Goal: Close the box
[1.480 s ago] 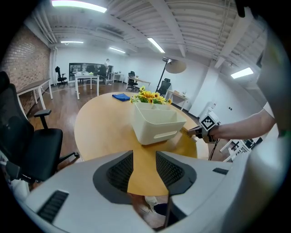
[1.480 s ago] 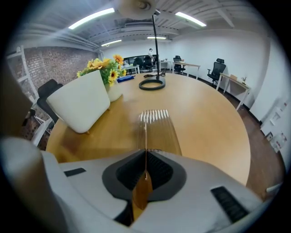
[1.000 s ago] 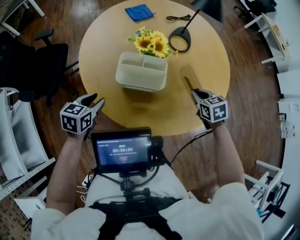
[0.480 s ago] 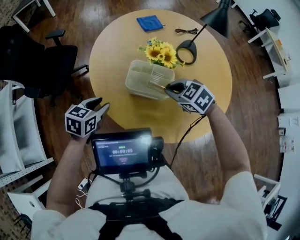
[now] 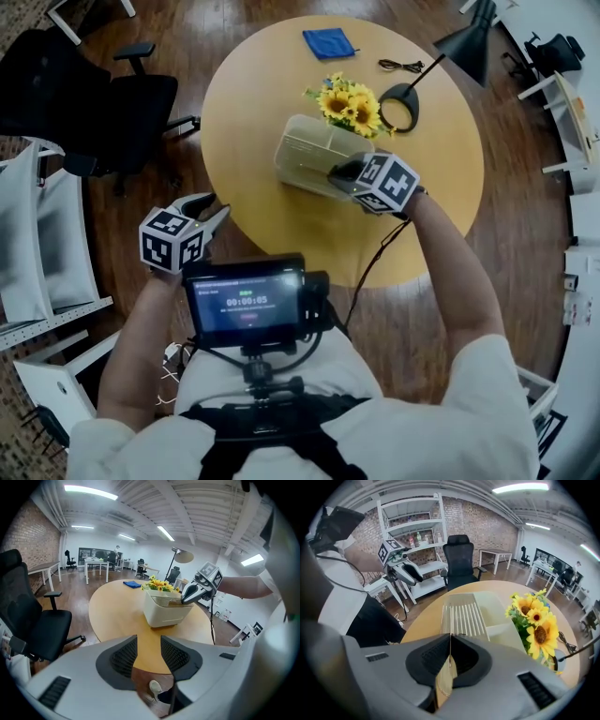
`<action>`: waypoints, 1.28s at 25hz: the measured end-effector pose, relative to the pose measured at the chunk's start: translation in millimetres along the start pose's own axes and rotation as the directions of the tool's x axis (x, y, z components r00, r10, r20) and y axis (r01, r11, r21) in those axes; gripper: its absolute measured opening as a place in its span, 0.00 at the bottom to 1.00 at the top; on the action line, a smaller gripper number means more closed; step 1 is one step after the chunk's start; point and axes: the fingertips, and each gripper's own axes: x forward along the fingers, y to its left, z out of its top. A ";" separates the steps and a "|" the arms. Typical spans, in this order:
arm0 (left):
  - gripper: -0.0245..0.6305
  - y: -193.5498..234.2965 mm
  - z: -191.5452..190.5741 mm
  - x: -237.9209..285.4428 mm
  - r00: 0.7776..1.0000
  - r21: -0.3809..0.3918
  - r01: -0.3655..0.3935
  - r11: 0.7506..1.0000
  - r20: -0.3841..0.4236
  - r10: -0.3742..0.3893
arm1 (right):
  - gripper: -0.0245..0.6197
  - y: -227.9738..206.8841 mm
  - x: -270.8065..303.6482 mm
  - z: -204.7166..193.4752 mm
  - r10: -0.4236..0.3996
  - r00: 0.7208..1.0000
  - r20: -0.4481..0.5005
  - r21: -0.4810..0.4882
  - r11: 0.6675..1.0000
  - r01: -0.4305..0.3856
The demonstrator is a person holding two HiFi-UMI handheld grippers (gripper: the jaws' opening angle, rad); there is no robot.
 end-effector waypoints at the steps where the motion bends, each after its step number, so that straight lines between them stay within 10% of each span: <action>1: 0.28 1.8 -2.5 -1.3 1.000 -0.003 -0.002 1.000 0.000 0.002 | 0.05 0.3 1.4 1.0 0.004 1.000 0.003 0.005 1.000 -0.004; 32: 0.28 19.0 4.4 -0.9 0.999 0.010 0.044 0.999 0.016 -0.044 | 0.06 6.9 9.9 16.3 0.003 0.995 0.105 0.008 1.000 -0.004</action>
